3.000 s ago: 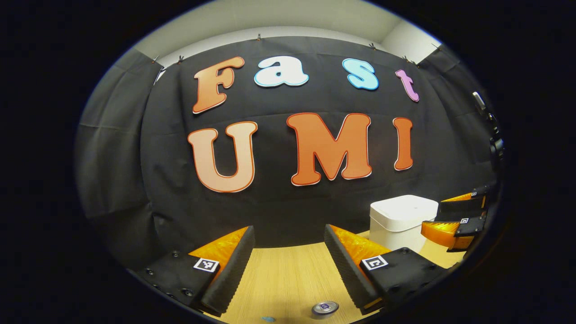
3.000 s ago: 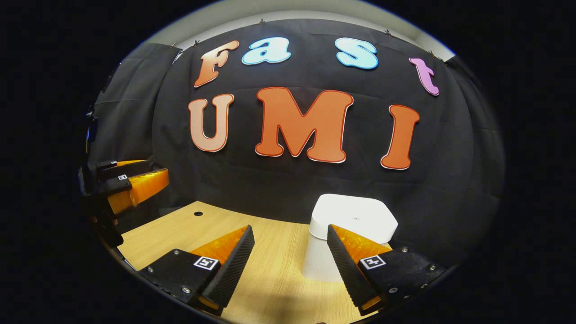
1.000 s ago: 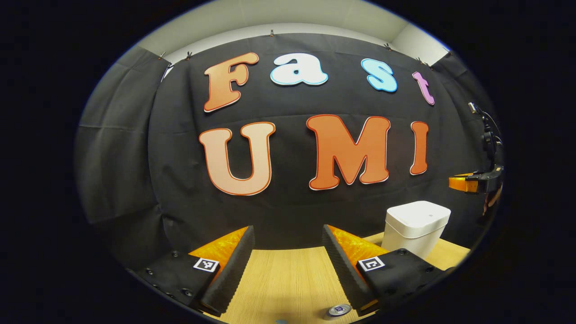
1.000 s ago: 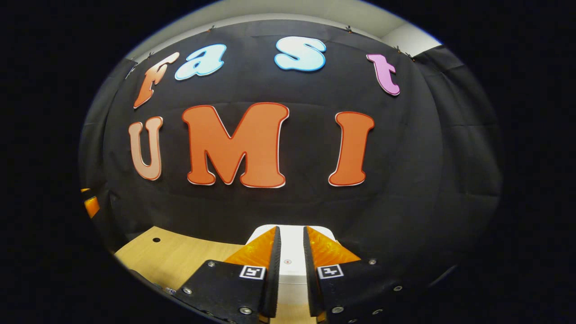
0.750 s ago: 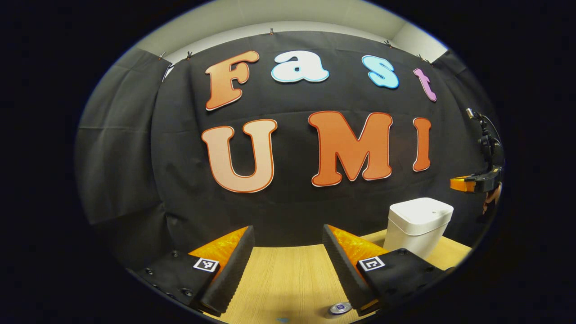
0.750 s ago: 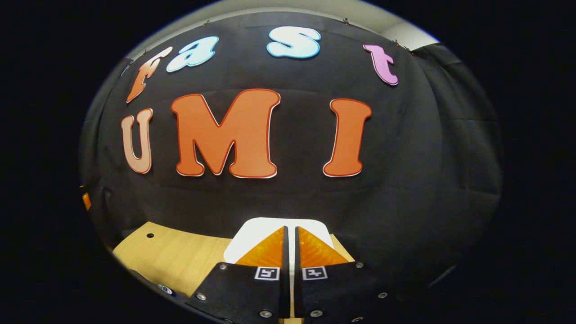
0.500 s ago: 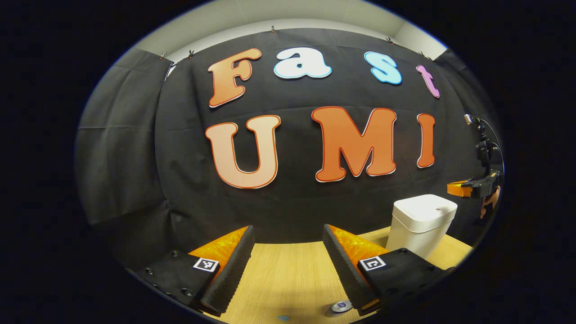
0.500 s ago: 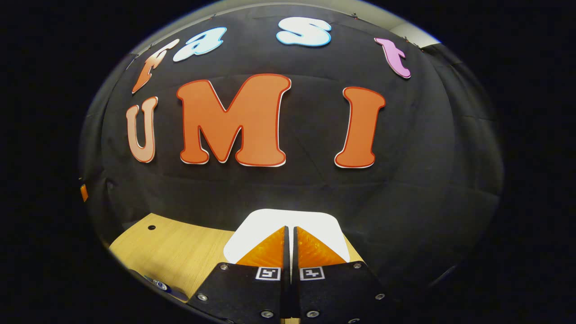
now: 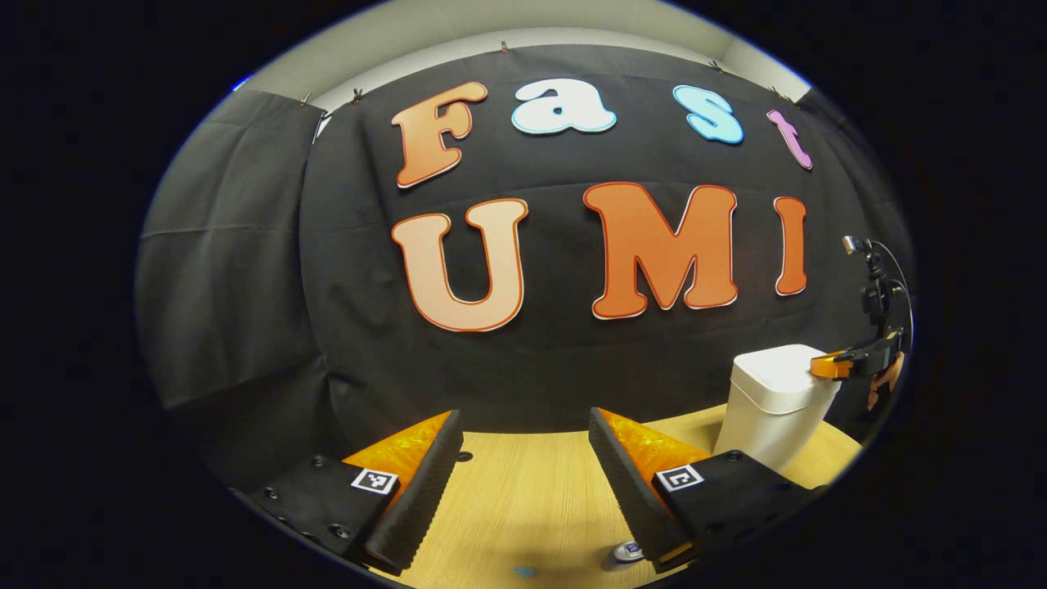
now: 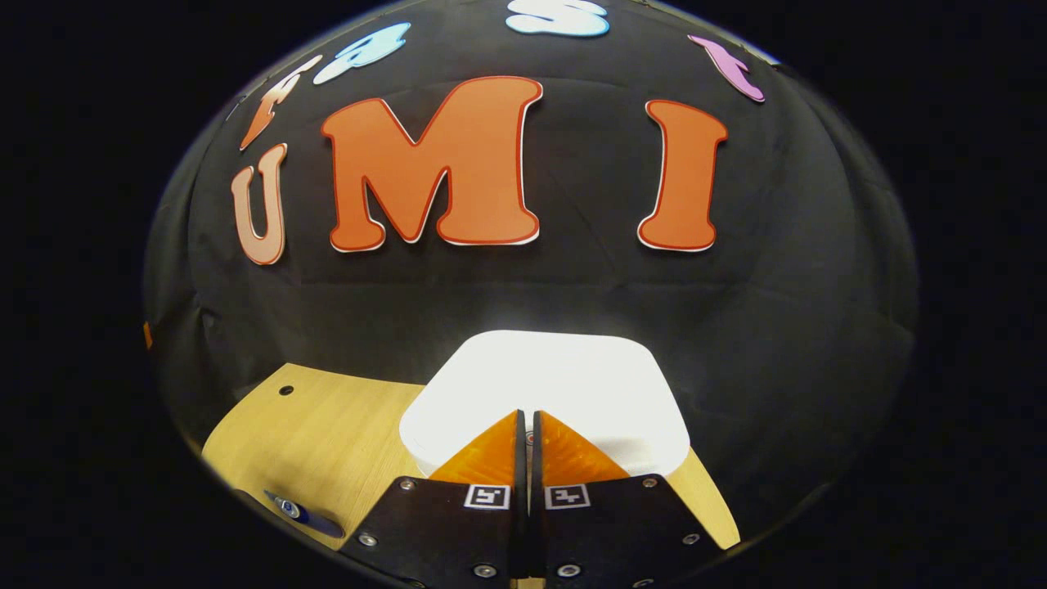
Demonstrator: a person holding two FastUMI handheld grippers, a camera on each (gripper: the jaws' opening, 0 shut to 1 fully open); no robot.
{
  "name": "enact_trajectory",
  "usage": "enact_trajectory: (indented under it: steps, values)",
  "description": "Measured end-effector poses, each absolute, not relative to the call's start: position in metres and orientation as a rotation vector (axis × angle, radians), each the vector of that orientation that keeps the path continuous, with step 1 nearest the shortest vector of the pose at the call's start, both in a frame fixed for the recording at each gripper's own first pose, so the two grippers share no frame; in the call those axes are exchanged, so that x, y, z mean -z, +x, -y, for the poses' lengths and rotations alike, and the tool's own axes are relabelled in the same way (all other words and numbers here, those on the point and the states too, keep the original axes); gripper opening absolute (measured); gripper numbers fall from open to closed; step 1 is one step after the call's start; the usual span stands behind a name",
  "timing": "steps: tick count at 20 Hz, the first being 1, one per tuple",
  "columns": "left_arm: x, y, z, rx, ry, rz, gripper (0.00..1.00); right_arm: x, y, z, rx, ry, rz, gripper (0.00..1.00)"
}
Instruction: Press the lid of the desktop garbage bin to open it, pick up the crumpled paper on the desktop and throw it into the bin, then pick up the pop can on the desktop and drop it into the bin, and finally close the garbage bin lid.
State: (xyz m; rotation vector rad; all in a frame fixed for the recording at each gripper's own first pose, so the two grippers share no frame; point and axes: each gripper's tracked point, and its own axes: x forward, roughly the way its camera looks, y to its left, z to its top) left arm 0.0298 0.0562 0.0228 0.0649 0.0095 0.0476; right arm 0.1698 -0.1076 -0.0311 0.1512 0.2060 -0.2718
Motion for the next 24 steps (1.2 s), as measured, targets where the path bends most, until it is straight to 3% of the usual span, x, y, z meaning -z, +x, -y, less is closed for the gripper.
enact_trajectory:
  steps: [7, 10, 24]
  values:
    - [-0.018, 0.024, -0.060, -0.067, 0.068, -0.027, 0.99, 0.036, 0.173, 0.111, 0.307, 0.146, -0.230, 0.01]
    - [-0.017, 0.021, -0.059, -0.061, 0.061, -0.030, 0.99, 0.035, 0.173, 0.110, 0.268, 0.206, -0.240, 0.01]
    - [0.009, 0.012, -0.064, -0.029, 0.059, -0.116, 0.99, -0.040, 0.128, 0.069, 0.233, 0.136, -0.049, 0.01]
